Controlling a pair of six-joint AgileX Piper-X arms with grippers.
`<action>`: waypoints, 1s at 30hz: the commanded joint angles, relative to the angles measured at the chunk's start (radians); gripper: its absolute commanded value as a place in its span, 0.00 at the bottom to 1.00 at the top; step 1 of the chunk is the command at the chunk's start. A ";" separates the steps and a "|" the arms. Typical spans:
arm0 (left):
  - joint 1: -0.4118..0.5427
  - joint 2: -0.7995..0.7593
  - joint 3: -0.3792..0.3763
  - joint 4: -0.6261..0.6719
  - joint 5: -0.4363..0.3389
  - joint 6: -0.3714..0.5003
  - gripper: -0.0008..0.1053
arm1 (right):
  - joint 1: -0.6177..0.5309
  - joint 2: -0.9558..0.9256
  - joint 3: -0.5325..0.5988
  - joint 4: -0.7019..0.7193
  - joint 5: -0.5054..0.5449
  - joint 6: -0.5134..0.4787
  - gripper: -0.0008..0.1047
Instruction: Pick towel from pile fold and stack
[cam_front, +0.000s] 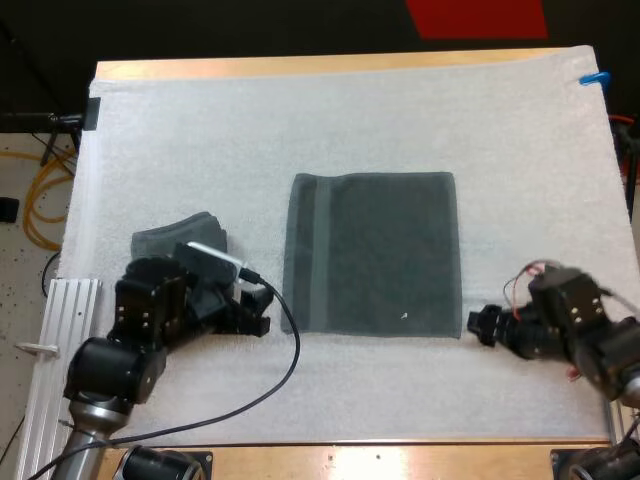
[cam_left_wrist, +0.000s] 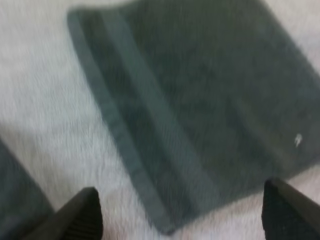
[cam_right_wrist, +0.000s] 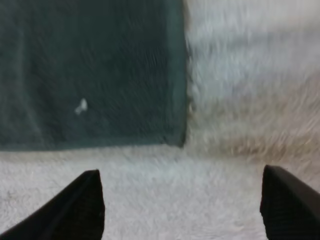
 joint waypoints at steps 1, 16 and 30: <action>0.001 -0.006 0.008 -0.005 0.011 -0.011 0.62 | 0.000 0.010 0.024 -0.057 -0.044 0.038 0.62; 0.001 -0.006 0.046 -0.033 0.016 -0.011 0.62 | 0.000 0.423 0.156 -0.683 -0.286 0.332 0.60; 0.001 0.045 0.049 -0.070 0.066 -0.060 0.62 | 0.000 0.346 0.156 -0.603 -0.134 0.267 0.01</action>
